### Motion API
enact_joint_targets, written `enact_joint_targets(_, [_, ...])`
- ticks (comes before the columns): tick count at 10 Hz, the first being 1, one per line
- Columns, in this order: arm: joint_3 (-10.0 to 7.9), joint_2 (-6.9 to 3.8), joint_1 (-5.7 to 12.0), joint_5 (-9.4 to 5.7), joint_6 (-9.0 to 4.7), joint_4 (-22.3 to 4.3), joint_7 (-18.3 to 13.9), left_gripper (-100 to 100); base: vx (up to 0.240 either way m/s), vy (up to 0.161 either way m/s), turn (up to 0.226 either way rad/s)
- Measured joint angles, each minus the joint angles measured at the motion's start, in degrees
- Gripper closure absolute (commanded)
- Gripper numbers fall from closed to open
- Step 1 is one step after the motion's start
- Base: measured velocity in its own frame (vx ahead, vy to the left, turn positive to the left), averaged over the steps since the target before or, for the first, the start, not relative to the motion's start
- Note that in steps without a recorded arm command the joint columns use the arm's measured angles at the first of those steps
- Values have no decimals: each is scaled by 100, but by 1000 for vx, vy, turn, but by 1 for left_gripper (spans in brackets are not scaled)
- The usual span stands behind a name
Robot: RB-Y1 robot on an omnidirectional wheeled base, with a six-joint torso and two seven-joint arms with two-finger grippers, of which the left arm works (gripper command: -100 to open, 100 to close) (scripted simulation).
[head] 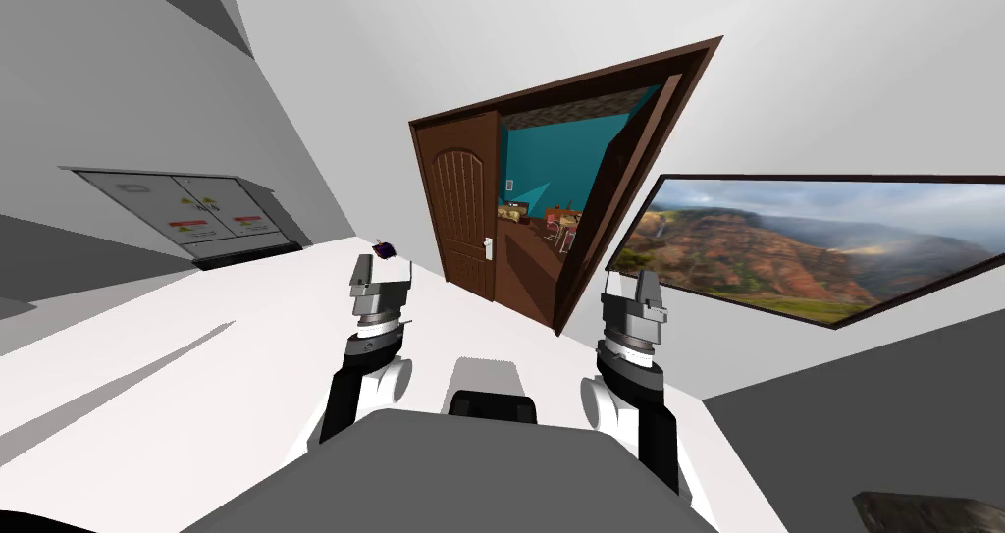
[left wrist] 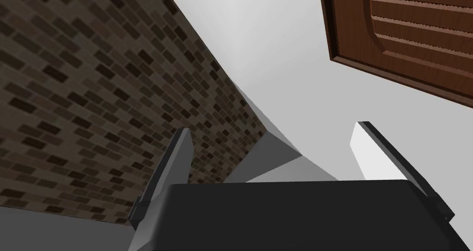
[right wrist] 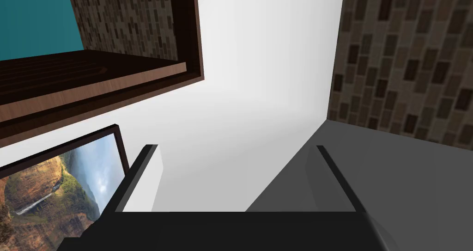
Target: Push the door open
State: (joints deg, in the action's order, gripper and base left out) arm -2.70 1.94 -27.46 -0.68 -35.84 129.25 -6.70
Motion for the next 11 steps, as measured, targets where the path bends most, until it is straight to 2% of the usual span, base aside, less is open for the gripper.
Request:
enact_joint_targets(4, [71, -125, 286, 4, 70, -479, 27, -100, 91, 68, -21])
enact_joint_targets(11, [167, -321, 847, -10, 219, -1382, 55, -100, 83, 40, -16])
